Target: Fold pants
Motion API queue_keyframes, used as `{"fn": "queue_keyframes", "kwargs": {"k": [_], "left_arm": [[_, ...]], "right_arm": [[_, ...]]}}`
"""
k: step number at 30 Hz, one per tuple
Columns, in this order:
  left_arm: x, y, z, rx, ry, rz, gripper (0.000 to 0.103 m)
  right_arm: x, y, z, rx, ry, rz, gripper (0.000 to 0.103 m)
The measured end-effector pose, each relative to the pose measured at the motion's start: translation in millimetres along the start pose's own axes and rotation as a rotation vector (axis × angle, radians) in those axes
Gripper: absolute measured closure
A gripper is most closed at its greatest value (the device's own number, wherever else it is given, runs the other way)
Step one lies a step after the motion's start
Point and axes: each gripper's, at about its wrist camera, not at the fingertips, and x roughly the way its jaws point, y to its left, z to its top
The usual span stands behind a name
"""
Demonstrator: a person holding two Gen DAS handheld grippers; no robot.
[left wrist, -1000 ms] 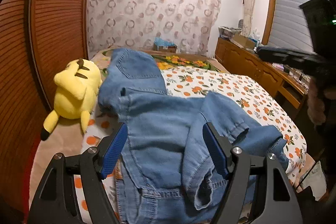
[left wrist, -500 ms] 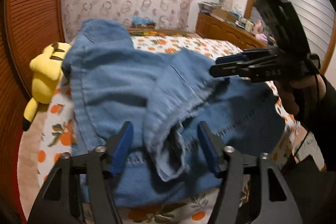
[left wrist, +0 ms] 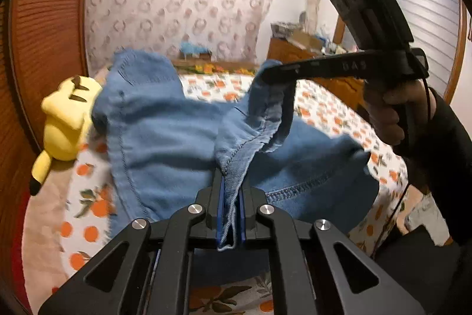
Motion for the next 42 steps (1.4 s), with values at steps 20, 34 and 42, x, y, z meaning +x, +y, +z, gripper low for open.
{"fn": "queue_keyframes", "kwargs": {"k": [20,34,42], "left_arm": [[-1.2,52.8,-20.3,-0.115,0.067,0.129,0.056],[4.7,45.9,-4.0,-0.105,0.020,0.147,0.032],[19.9,26.8,5.2,-0.070,0.036,0.131,0.032]], "right_arm": [[134.1,38.4,102.0,-0.091,0.022,-0.027,0.063],[59.5,-33.4,-16.4,0.003,-0.028,-0.227,0.035],[64.5,-81.7,-52.0,0.180,0.044,-0.250,0.034]]}}
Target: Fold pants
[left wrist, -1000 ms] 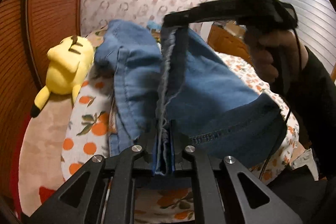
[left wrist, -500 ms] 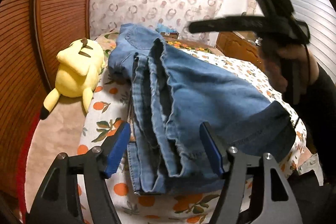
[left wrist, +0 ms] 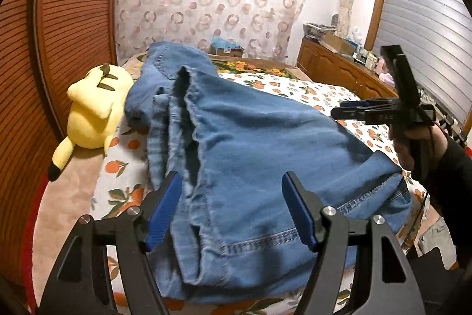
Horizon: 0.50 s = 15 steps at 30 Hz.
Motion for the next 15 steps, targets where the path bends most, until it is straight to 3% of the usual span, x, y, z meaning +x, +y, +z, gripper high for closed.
{"fn": "queue_keyframes", "kwargs": {"k": [15], "left_arm": [[10.4,-9.5,5.2,0.013,0.007,0.003,0.032]], "right_arm": [[45.3,7.4,-18.6,0.041,0.077,0.083,0.034]]}}
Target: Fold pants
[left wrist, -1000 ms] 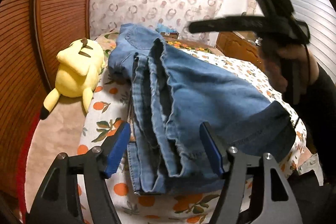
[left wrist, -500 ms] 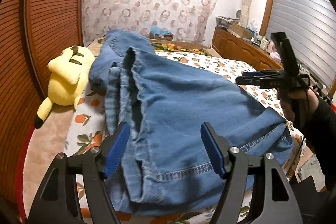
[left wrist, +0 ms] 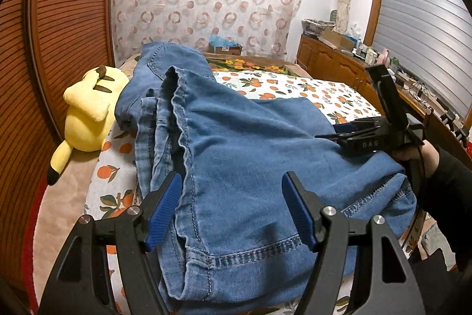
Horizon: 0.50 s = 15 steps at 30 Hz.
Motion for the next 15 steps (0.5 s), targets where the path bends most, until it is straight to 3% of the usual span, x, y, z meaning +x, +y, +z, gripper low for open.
{"fn": "queue_keyframes", "kwargs": {"k": [2,3,5,6,8,15], "left_arm": [[0.5,-0.9,0.7,0.003,0.000,0.000,0.032],[0.9,-1.4,1.1,0.006,0.000,0.000,0.032],[1.7,-2.9,2.4,0.009,-0.001,0.001,0.032],[1.7,-2.9,3.0,0.010,-0.003,0.000,0.032],[2.0,-3.3,4.4,0.010,-0.007,-0.001,0.032],[3.3,-5.9,9.5,0.018,-0.013,-0.005,0.032]], "right_arm": [[-9.7,-6.8,-7.0,0.000,-0.016,0.007,0.036],[-12.7,-10.8,-11.2,0.005,-0.019,0.014,0.050],[-13.5,-11.0,-13.9,0.020,-0.019,0.065,0.063],[-16.5,-9.5,-14.7,0.016,-0.021,0.059,0.079],[-22.3,-6.5,-14.6,-0.023,-0.043,0.068,0.089],[-85.4,-9.1,2.4,-0.052,-0.251,0.044,0.094]]}}
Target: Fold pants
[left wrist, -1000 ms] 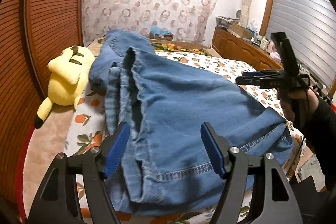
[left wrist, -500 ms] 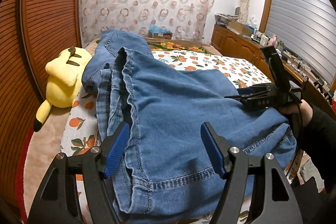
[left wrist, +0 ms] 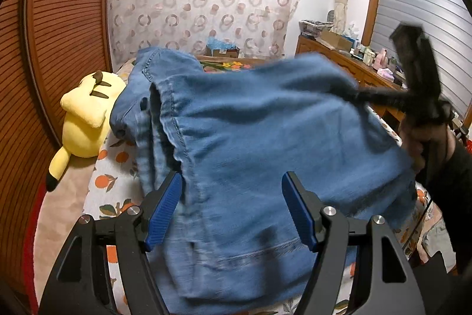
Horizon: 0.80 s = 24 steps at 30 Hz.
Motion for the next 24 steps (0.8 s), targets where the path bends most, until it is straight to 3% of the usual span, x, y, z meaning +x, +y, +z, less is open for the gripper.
{"fn": "queue_keyframes", "kwargs": {"k": [5,8,13,16,24], "left_arm": [[1.0,-6.8,8.9,0.016,-0.015,-0.013,0.032],[6.2,-13.1,14.8,0.026,-0.017,-0.028,0.032],[21.5,-27.5,22.3,0.048,-0.004,-0.058,0.032],[31.7,-38.2,22.2,0.061,0.013,-0.075,0.032],[51.6,-53.5,11.1,0.091,0.066,-0.057,0.032]], "right_arm": [[-31.8,-28.3,24.3,0.005,-0.041,-0.093,0.094],[-34.2,-58.6,23.9,0.017,-0.004,-0.190,0.093],[-20.6,-113.1,-6.0,0.051,0.129,-0.353,0.075],[-41.4,-130.8,-31.0,0.097,0.124,-0.337,0.072],[-83.6,-113.1,-95.8,0.069,0.129,-0.253,0.072]]}}
